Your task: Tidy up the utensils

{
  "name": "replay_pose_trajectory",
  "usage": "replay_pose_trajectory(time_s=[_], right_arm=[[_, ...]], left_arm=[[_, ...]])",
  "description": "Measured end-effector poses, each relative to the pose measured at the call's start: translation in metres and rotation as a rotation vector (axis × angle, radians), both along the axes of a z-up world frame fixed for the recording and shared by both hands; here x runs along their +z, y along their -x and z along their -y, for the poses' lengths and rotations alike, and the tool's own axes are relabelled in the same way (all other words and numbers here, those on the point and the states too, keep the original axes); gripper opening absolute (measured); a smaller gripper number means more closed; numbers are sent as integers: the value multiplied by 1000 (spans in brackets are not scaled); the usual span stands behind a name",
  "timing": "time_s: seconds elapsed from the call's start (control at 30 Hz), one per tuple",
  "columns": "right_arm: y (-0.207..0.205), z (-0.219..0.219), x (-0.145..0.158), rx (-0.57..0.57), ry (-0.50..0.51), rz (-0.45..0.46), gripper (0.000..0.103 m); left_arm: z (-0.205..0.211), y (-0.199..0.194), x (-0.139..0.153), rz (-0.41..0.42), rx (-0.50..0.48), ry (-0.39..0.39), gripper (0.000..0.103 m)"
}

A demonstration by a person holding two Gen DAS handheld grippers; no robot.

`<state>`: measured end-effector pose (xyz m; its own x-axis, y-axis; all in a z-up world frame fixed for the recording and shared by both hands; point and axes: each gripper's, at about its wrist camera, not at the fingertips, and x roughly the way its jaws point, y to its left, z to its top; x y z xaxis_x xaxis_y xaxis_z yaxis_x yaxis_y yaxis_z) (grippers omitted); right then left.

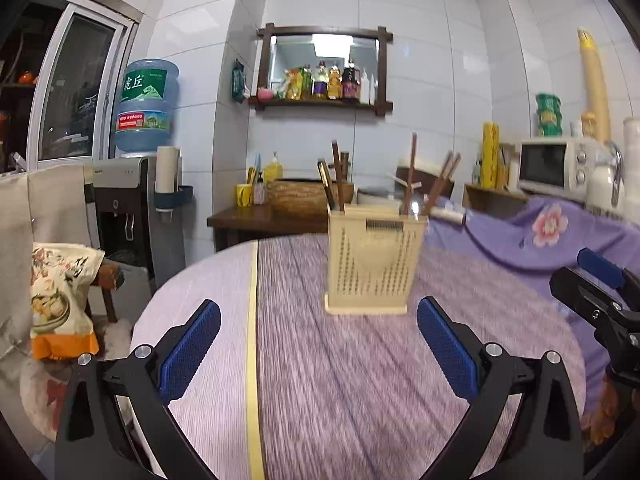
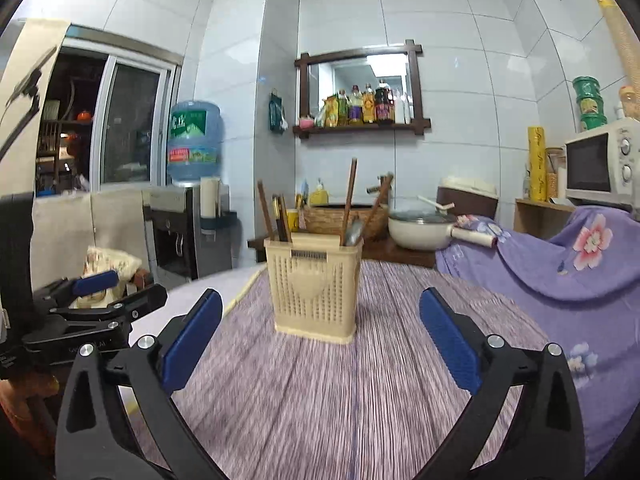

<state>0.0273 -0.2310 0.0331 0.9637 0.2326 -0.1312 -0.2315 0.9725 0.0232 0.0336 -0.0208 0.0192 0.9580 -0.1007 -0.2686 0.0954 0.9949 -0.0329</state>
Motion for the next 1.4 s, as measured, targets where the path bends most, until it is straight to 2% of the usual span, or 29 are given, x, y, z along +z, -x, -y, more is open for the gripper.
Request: replay_pose_trajectory(time_s=[0.1, 0.17, 0.27, 0.37, 1.4], right_arm=[[23, -1, -25, -31, 55, -15, 97], [39, 2, -37, -38, 56, -35, 97], [54, 5, -46, -57, 43, -37, 97], [61, 1, -53, -68, 80, -31, 97], [57, -5, -44, -46, 63, -42, 97]], left_arm=[[0, 16, -18, -40, -16, -5, 97], [-2, 25, -25, -57, -25, -9, 97], [-1, 32, -32, -66, -6, -24, 97], [0, 36, -33, -73, -10, -23, 97], [-5, 47, -26, -35, -2, 9, 97]])
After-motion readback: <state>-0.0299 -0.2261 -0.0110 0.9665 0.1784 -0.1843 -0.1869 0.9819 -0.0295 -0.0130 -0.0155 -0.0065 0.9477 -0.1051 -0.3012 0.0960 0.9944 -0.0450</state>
